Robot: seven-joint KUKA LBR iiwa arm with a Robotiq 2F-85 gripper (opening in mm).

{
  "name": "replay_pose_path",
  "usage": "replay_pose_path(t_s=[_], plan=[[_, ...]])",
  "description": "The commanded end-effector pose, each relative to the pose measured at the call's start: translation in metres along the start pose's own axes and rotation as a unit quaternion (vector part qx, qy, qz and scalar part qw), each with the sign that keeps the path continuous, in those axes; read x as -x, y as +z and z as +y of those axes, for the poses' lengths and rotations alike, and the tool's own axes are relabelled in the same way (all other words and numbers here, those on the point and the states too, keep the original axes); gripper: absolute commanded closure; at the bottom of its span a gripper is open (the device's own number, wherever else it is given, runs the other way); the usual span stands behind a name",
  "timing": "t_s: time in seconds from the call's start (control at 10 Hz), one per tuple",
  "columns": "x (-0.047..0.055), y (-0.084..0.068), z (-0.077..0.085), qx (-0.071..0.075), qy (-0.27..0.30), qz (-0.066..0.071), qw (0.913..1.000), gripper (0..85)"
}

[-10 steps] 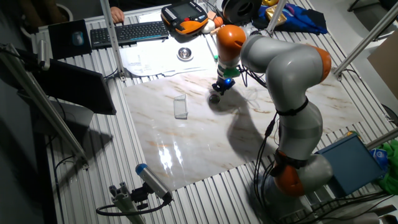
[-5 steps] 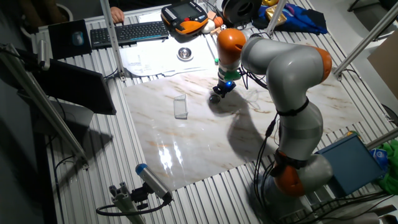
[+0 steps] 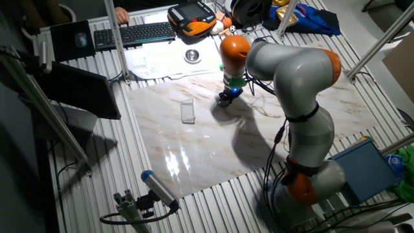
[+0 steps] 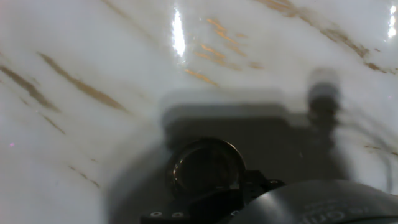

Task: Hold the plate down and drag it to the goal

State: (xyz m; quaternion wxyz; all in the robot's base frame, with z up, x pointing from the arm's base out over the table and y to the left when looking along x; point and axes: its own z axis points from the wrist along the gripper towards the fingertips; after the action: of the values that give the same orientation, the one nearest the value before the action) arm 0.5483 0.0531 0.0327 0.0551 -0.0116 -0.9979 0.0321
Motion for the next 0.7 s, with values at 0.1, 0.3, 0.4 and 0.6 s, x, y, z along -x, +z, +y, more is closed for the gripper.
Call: replay_pose_path(t_s=[0.1,0.3,0.4,0.6], plan=[[0.0013,-0.0007,-0.0010,-0.007,-0.002,-0.001,1.0000,85.0],[0.0046,-0.0020,-0.0084,-0.005,-0.009,0.000,1.0000,85.0],[0.0065,0.0001,-0.0097,-0.004,-0.010,-0.001,0.9999,85.0],[0.0084,0.0057,-0.0086,-0.007,-0.009,-0.006,0.9999,85.0]])
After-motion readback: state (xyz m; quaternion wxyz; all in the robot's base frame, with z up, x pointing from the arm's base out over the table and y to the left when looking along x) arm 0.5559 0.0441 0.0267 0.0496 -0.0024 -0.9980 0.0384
